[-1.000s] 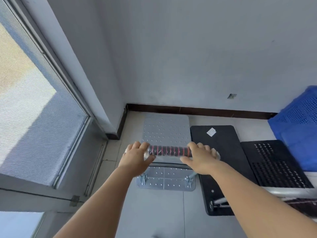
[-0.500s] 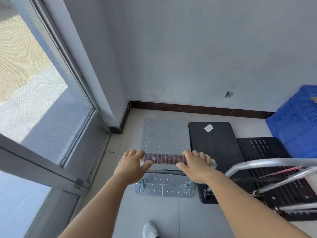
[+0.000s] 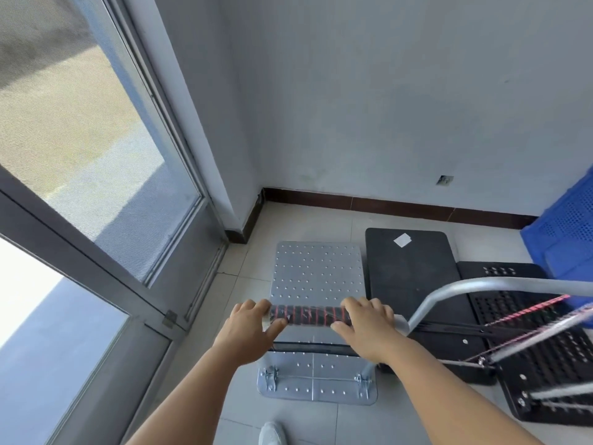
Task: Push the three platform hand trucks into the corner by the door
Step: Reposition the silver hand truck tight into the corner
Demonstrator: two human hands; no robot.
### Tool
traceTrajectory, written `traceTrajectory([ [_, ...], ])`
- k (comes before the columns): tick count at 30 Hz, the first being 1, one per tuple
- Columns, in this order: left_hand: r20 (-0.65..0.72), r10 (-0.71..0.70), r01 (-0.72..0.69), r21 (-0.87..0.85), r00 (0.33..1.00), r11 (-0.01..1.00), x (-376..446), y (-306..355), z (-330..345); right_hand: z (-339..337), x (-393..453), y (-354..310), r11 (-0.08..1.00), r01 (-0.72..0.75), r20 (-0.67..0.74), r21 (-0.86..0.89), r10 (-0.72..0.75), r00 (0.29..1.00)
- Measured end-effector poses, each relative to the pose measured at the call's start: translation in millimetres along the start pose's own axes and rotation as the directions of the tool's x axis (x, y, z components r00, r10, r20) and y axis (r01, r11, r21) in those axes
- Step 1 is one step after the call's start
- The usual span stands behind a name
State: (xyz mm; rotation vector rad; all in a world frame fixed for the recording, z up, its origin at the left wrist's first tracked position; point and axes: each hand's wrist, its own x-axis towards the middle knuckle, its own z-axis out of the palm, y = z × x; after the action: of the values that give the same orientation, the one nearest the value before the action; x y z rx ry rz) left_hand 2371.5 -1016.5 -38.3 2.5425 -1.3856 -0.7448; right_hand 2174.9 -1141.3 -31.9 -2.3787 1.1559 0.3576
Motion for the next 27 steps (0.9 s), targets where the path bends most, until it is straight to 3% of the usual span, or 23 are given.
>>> traceTrajectory([
  [18, -0.032, -0.056, 0.056, 0.002, 0.998, 0.998, 54.2, 15.2, -13.5, -45.1, 54.9, 4.7, 0.999, 0.026, 0.011, -0.041, -0.025, 1.0],
  [27, -0.065, -0.151, 0.148, -0.048, 0.986, 0.988, 119.4, 13.1, -46.5, -77.6, 151.4, -13.0, 0.994, -0.001, -0.001, -0.109, 0.001, 1.0],
])
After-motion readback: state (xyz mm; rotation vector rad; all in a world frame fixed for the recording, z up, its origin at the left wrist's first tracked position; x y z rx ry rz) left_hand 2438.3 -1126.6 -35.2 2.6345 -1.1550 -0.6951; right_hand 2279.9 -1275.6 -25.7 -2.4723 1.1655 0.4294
